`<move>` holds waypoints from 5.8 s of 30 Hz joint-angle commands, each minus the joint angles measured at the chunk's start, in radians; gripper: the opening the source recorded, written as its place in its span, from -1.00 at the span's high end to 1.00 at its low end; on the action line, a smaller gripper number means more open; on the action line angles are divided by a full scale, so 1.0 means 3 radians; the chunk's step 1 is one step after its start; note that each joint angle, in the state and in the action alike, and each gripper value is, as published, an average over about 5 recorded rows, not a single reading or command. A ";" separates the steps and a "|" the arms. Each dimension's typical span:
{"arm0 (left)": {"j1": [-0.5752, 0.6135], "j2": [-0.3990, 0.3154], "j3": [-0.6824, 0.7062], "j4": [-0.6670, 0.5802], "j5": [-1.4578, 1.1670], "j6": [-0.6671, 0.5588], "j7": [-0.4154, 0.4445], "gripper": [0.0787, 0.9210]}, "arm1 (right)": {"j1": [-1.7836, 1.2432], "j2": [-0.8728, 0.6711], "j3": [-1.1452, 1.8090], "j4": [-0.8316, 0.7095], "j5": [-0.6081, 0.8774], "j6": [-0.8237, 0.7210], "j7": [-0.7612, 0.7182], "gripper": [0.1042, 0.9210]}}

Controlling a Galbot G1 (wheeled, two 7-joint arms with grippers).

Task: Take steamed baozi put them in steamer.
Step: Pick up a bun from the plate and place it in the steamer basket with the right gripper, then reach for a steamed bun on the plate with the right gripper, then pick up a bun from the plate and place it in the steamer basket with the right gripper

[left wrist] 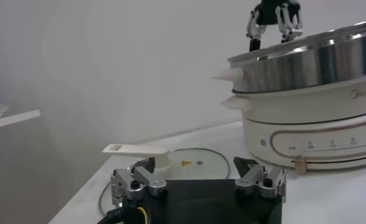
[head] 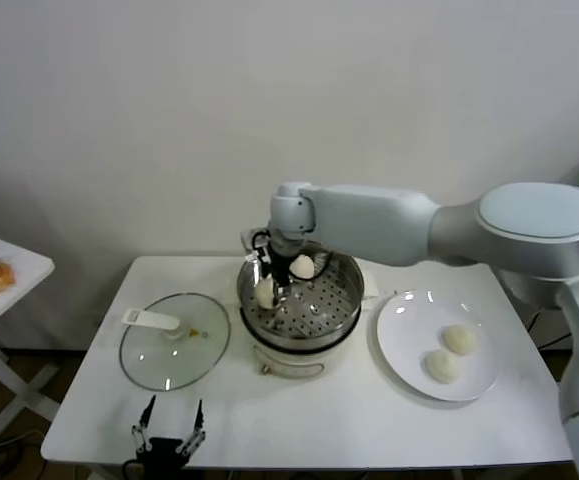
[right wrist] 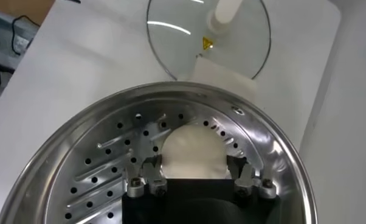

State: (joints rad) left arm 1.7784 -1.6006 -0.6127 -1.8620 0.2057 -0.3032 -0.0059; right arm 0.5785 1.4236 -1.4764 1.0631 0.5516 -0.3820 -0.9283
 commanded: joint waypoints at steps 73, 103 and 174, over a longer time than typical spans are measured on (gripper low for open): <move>0.0099 -0.0066 0.0005 -0.0033 0.0121 -0.0007 -0.0023 -0.77 | -0.1426 -0.2959 0.1045 0.0912 -0.1598 0.0653 -0.0378 -0.76; 0.0108 -0.0042 0.0011 -0.0049 0.0117 0.0006 -0.0022 -0.77 | -0.1569 -0.2756 0.1174 0.0766 -0.1709 0.0591 -0.0347 -0.75; 0.0083 -0.0080 -0.0044 -0.0062 0.0098 0.0003 -0.0040 -0.77 | 0.0454 -0.0939 0.0011 0.1528 -0.2216 0.2405 -0.0221 -0.39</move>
State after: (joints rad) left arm 1.8041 -1.6092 -0.6251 -1.8845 0.2356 -0.3004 -0.0173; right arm 0.7906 1.0746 -1.4680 1.5595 -0.0190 0.2842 -1.0086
